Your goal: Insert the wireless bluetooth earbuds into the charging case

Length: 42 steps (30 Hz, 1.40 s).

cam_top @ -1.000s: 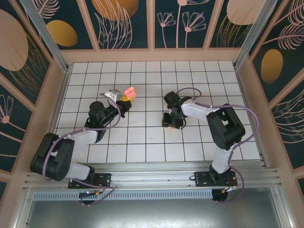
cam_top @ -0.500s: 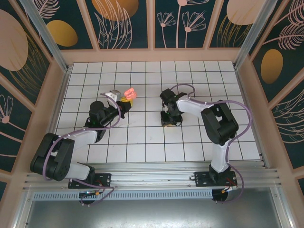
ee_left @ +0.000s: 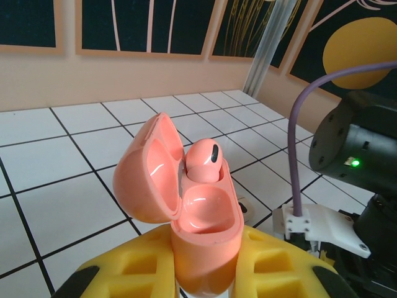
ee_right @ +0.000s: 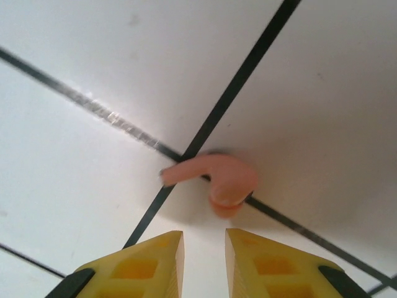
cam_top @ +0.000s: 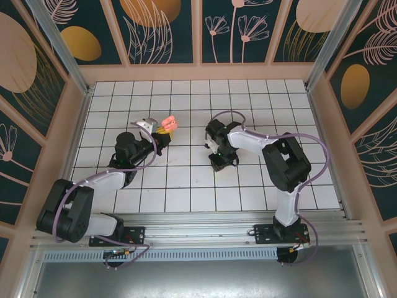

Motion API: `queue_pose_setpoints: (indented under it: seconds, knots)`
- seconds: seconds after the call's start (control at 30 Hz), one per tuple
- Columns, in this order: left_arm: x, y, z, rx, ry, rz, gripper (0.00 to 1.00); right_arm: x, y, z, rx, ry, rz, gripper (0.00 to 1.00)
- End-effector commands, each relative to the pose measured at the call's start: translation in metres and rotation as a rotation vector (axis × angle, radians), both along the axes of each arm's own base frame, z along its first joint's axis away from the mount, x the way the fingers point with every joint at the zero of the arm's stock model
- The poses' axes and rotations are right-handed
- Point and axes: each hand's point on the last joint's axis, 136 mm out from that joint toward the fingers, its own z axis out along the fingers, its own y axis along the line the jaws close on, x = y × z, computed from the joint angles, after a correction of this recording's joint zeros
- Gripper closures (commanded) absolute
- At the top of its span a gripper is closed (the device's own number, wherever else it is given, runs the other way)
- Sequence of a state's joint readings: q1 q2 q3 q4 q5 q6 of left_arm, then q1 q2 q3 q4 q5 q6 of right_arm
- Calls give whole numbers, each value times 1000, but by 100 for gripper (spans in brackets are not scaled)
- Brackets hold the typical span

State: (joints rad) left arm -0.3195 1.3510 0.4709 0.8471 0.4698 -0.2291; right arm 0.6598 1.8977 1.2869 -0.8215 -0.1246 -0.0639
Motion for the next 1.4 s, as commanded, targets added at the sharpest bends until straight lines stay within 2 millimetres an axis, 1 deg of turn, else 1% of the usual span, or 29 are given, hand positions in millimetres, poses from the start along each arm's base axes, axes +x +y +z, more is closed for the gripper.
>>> queue_pose_setpoints:
  seconds: [0.0, 0.07, 0.17, 0.23, 0.33, 0.43, 0.5, 0.63, 0.77, 0.97, 1.23, 1.37]
  knots:
    - [1, 2, 21, -7, -59, 2, 93, 2, -9, 19, -32, -55, 56, 75]
    - [0, 3, 22, -9, -59, 7, 93, 9, -10, 22, -35, -58, -23, 75]
    - [0, 4, 24, -15, -62, 11, 93, 16, -7, 31, -9, -47, -199, 72]
    - [0, 4, 26, -18, -67, 13, 93, 15, 2, 36, 64, -1, -333, 68]
    - [0, 5, 28, -19, -71, 17, 93, 12, 3, 37, 119, 44, -552, 64]
    - [-1, 4, 28, -18, -74, 11, 93, 6, 18, 37, 236, 96, -677, 62]
    - [-1, 3, 29, -17, -75, 5, 93, 5, 19, 34, 252, 93, -732, 62]
    - [-1, 2, 27, -15, -77, -2, 93, 4, 14, 25, 228, 86, -774, 62]
    - [-1, 1, 27, -16, -78, -6, 93, 3, 13, 12, 202, 97, -767, 62]
    - [-4, 1, 29, -23, -84, -14, 93, 11, 13, 6, 205, 83, -761, 60]
    - [-4, 3, 29, -18, -84, -1, 92, 11, 12, -5, 179, 96, -742, 60]
    - [-4, 3, 30, -17, -85, -1, 93, 16, 8, -9, 175, 84, -744, 61]
